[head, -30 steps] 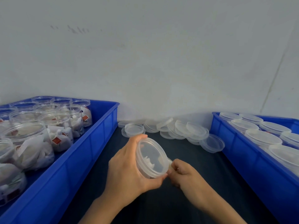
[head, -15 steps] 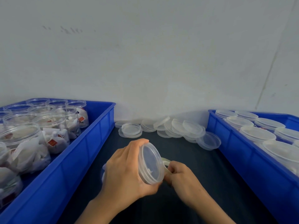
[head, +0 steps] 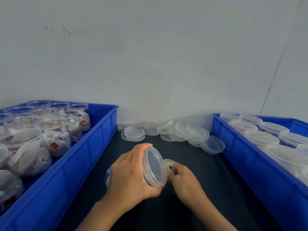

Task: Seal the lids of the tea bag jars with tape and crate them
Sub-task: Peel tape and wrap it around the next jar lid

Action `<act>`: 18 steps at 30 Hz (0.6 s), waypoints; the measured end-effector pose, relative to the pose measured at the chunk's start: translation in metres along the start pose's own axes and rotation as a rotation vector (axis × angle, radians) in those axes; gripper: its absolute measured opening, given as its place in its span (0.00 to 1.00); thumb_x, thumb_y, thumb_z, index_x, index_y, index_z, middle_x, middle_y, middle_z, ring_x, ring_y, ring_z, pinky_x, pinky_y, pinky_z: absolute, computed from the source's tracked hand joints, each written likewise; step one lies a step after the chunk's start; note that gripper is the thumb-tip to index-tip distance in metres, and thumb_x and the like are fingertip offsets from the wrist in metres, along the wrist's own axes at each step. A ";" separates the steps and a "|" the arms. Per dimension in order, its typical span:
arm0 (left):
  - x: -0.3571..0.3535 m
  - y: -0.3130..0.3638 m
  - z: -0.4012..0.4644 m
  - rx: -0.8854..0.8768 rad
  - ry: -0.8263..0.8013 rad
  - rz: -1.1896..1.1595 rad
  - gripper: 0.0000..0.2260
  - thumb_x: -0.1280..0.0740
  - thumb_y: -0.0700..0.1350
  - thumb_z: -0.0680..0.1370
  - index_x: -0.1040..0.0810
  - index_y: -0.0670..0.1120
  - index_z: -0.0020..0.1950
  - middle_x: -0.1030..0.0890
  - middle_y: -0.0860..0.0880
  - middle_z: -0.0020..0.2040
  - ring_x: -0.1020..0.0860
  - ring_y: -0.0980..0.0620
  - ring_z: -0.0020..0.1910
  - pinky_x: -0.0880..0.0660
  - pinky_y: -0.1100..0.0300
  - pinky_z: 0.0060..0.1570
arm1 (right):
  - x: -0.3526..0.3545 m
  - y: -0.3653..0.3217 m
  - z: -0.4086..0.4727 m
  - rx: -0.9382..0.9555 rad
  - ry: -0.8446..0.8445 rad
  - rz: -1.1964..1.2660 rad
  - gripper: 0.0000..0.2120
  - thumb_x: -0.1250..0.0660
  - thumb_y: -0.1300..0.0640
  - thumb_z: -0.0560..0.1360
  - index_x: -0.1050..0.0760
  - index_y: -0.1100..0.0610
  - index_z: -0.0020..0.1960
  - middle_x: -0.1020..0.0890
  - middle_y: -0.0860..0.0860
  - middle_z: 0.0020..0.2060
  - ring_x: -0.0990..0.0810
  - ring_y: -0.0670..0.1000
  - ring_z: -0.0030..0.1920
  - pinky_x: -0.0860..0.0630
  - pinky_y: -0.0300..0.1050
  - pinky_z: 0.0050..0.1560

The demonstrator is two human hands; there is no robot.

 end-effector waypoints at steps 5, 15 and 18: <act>-0.003 -0.001 -0.001 0.003 -0.002 -0.020 0.41 0.32 0.70 0.56 0.33 0.54 0.65 0.22 0.58 0.53 0.22 0.59 0.48 0.24 0.63 0.46 | 0.000 0.002 0.005 0.017 0.036 0.003 0.07 0.39 0.61 0.74 0.34 0.53 0.39 0.29 0.51 0.35 0.33 0.49 0.35 0.36 0.46 0.35; -0.006 -0.003 -0.002 0.021 -0.064 -0.012 0.42 0.34 0.72 0.57 0.37 0.57 0.67 0.24 0.61 0.55 0.24 0.61 0.52 0.24 0.62 0.49 | 0.000 0.005 0.009 0.030 0.077 0.039 0.11 0.37 0.60 0.73 0.36 0.53 0.36 0.32 0.49 0.33 0.35 0.47 0.33 0.38 0.45 0.33; -0.006 -0.003 -0.002 0.041 -0.093 0.000 0.43 0.35 0.73 0.56 0.41 0.61 0.67 0.26 0.62 0.57 0.26 0.62 0.55 0.22 0.53 0.53 | 0.001 0.006 0.011 0.025 0.067 0.083 0.14 0.35 0.60 0.74 0.38 0.53 0.35 0.32 0.49 0.33 0.35 0.48 0.34 0.37 0.43 0.33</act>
Point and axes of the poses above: each hand's wrist, its own z-axis towards the middle knuckle, its own x-axis out of the back of the hand, y = z × x, the point moved 3 cm from there along z, towards the middle knuckle
